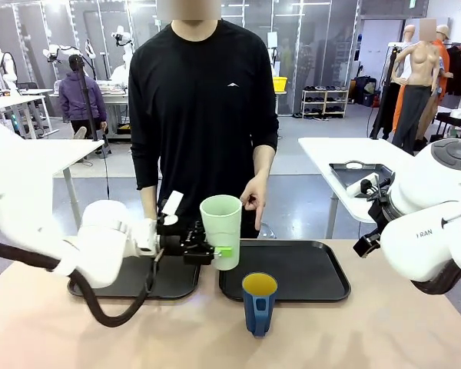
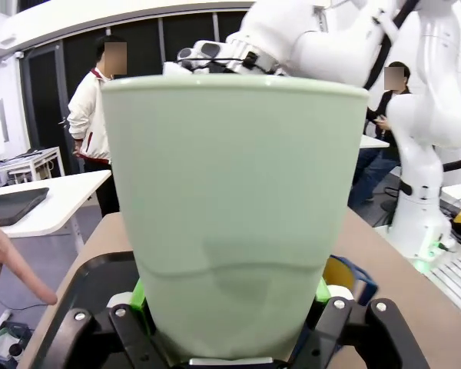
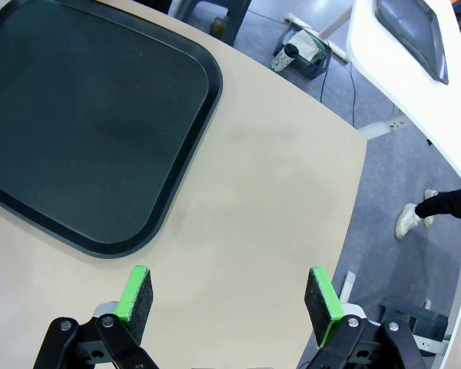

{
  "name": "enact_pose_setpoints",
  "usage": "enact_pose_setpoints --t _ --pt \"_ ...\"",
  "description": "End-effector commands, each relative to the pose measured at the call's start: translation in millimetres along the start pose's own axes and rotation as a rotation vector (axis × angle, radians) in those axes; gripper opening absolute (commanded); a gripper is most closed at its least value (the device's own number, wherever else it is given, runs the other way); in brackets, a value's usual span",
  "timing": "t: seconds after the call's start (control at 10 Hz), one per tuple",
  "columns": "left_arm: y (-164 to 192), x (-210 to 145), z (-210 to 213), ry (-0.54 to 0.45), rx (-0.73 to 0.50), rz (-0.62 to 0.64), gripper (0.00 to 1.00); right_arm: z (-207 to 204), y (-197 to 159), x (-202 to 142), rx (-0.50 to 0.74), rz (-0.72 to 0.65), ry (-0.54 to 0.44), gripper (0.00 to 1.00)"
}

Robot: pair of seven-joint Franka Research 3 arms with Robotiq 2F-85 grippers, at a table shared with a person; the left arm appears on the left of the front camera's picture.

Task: Sort and store the cups by type.
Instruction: Place the picked Reusable plastic cup into the Flat Tray indicated by the person.

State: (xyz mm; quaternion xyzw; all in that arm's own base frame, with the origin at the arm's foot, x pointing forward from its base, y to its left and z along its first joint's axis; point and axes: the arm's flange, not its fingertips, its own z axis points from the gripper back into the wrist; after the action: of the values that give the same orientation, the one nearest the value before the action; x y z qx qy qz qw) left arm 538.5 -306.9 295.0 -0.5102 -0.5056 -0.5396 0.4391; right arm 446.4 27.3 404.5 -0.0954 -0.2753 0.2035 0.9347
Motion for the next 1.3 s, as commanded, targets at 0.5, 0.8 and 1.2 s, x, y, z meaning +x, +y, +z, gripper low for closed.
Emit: enact_pose_setpoints --t 0.5,0.8,1.2 --pt "36.1 -24.3 -51.4 -0.051 0.066 0.016 0.83 -1.0 0.8 -2.3 0.001 0.0 0.003 1.0" --pt "30.6 -24.4 -45.9 -0.04 0.047 0.015 0.83 -1.0 0.8 -2.3 0.001 0.0 0.003 1.0" --pt "30.6 -24.4 -45.9 -0.04 0.047 0.015 0.83 -1.0 0.8 -2.3 0.001 0.0 0.003 1.0"
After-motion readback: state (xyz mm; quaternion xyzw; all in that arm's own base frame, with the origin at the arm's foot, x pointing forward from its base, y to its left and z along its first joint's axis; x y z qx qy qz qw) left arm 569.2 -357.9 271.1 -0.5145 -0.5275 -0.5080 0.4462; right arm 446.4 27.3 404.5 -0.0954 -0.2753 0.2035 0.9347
